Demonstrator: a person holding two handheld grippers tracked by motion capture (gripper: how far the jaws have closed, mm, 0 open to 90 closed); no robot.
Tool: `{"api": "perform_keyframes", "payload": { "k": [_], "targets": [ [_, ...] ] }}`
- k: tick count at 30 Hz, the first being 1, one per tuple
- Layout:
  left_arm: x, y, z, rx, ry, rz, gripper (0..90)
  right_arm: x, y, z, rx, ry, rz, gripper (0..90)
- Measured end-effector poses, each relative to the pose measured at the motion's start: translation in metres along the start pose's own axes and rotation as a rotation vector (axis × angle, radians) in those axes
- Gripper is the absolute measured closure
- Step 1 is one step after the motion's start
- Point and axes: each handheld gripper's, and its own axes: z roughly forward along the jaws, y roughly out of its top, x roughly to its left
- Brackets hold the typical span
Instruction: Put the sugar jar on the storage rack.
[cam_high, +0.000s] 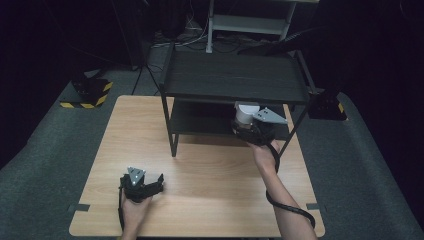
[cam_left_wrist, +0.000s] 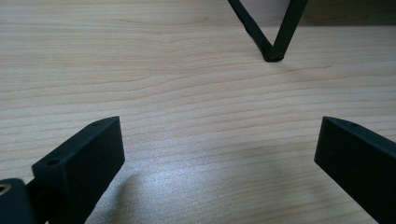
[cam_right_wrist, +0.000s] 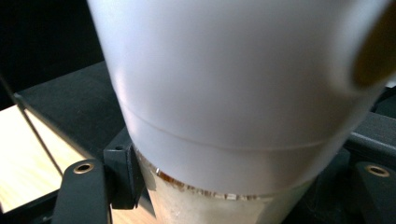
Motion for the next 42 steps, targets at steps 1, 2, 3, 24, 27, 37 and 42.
{"api": "perform_keyframes", "payload": {
  "k": [1,2,3,24,27,37,42],
  "targets": [
    [0.000,0.000,0.000,0.000,0.000,0.000,1.8,0.000,0.000,0.002,-0.003,-0.001,0.010,30.2],
    [0.000,0.000,0.000,0.000,0.000,-0.001,1.8,-0.001,0.000,0.003,-0.003,-0.001,0.014,30.2],
    [0.000,0.000,0.000,-0.001,0.000,-0.001,1.8,-0.001,0.001,0.004,-0.002,-0.002,0.018,30.2],
    [-0.001,0.000,0.000,0.003,0.002,0.003,1.8,0.001,-0.016,0.008,-0.063,-0.009,0.025,30.2],
    [-0.001,0.000,0.000,0.003,0.002,0.003,1.8,0.001,-0.015,0.008,-0.060,-0.011,0.025,30.1],
    [0.000,0.000,0.000,-0.001,0.001,0.001,1.8,0.003,-0.011,0.008,-0.045,-0.019,0.033,29.8],
    [0.000,0.000,0.000,-0.001,-0.001,0.000,1.8,0.002,-0.011,0.010,-0.030,-0.009,0.039,19.9]
  ]
}}
